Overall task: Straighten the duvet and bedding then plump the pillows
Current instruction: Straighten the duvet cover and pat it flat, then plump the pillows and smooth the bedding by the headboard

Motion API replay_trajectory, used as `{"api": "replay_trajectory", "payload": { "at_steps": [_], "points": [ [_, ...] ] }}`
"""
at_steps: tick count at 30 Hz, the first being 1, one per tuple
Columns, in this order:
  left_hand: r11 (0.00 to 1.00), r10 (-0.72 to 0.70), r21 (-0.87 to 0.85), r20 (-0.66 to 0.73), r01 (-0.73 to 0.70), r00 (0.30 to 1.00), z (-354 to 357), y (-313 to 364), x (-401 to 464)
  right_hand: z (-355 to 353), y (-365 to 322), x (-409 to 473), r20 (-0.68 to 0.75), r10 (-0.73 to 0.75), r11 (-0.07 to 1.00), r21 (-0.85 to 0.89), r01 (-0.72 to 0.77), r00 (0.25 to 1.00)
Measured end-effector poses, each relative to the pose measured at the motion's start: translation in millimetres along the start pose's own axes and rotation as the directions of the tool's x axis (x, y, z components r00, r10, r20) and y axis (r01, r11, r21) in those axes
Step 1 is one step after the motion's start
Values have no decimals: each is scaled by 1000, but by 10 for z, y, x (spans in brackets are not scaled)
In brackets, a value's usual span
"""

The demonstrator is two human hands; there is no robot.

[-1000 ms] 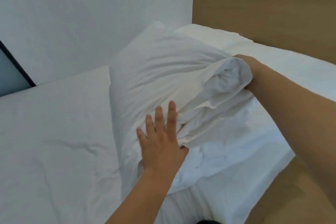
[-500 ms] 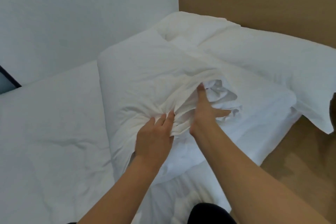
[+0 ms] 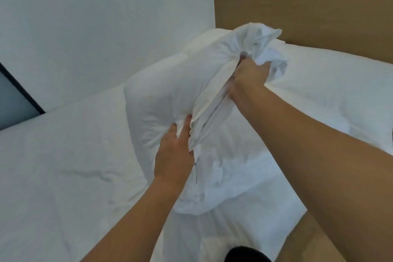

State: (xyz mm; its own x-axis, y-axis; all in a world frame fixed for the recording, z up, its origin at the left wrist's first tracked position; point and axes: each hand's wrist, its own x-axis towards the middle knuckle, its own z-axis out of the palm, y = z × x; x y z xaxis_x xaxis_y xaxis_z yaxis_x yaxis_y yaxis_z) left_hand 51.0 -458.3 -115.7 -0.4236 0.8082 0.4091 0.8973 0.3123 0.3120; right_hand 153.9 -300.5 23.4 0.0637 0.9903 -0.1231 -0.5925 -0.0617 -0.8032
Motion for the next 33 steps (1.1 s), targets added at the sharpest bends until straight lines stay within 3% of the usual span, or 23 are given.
{"api": "replay_trajectory", "payload": {
  "at_steps": [2, 6, 9, 11, 12, 14, 16, 17, 18, 19, 20, 22, 24, 25, 26, 27, 29, 30, 33],
  "points": [
    [997, 72, 21, -20, -72, 997, 47, 237, 185, -99, -288, 108, 34, -91, 996, -8, 91, 995],
    [967, 230, 119, -35, -224, 973, 239, 672, 296, -685, -478, 537, -158, -169, 985, 13, 173, 973],
    [915, 286, 240, 185, -325, 940, 497, 912, 267, -1289, -248, 863, -311, -44, 974, -224, -28, 949],
    [870, 256, 314, 369, -379, 894, 655, 958, 193, -1679, 9, 1055, -356, -31, 816, -549, -182, 934],
    [855, 253, 327, 413, -402, 875, 690, 940, 169, -1802, 89, 1066, -386, -20, 731, -635, -250, 922],
    [855, 271, 308, 422, -418, 865, 676, 887, 174, -1905, 109, 1011, -444, -50, 668, -681, -301, 895],
    [870, 293, 273, 386, -411, 875, 598, 852, 224, -1746, -8, 863, -357, -346, 562, -819, -113, 868],
    [875, 301, 261, 368, -408, 880, 554, 834, 246, -1590, -70, 784, -264, -542, 506, -861, 59, 798],
    [879, 305, 245, 369, -408, 878, 502, 823, 251, -1415, -113, 732, -143, -671, 436, -870, 231, 728],
    [882, 308, 224, 392, -414, 867, 455, 805, 238, -1232, -115, 667, 29, -692, 338, -869, 360, 721],
    [886, 312, 187, 437, -424, 844, 393, 784, 206, -1069, -54, 620, 232, -625, 225, -861, 456, 746],
    [912, 304, 49, 588, -408, 750, 215, 689, 188, -865, 194, 589, 559, -294, -32, -816, 577, 775],
    [962, 256, -127, 737, -244, 625, -69, 533, 344, -852, 452, 654, 671, 44, -303, -697, 650, 740],
    [971, 228, -225, 778, -79, 585, -220, 438, 467, -897, 578, 707, 659, 162, -380, -645, 663, 734],
    [944, 209, -320, 767, 79, 607, -323, 322, 596, -930, 672, 752, 631, 229, -411, -627, 661, 741],
    [900, 174, -397, 706, 180, 686, -368, 184, 729, -944, 734, 787, 599, 251, -420, -640, 644, 760],
    [916, 39, -365, 492, 165, 870, -313, -83, 1008, -909, 781, 815, 572, 243, -410, -671, 618, 783],
    [953, -23, -269, 394, 139, 919, -236, -215, 1149, -869, 794, 831, 566, 232, -413, -679, 607, 791],
    [994, -90, -32, 327, 106, 941, 8, -468, 1505, -725, 796, 943, 521, 260, -437, -687, 580, 813]
  ]
}}
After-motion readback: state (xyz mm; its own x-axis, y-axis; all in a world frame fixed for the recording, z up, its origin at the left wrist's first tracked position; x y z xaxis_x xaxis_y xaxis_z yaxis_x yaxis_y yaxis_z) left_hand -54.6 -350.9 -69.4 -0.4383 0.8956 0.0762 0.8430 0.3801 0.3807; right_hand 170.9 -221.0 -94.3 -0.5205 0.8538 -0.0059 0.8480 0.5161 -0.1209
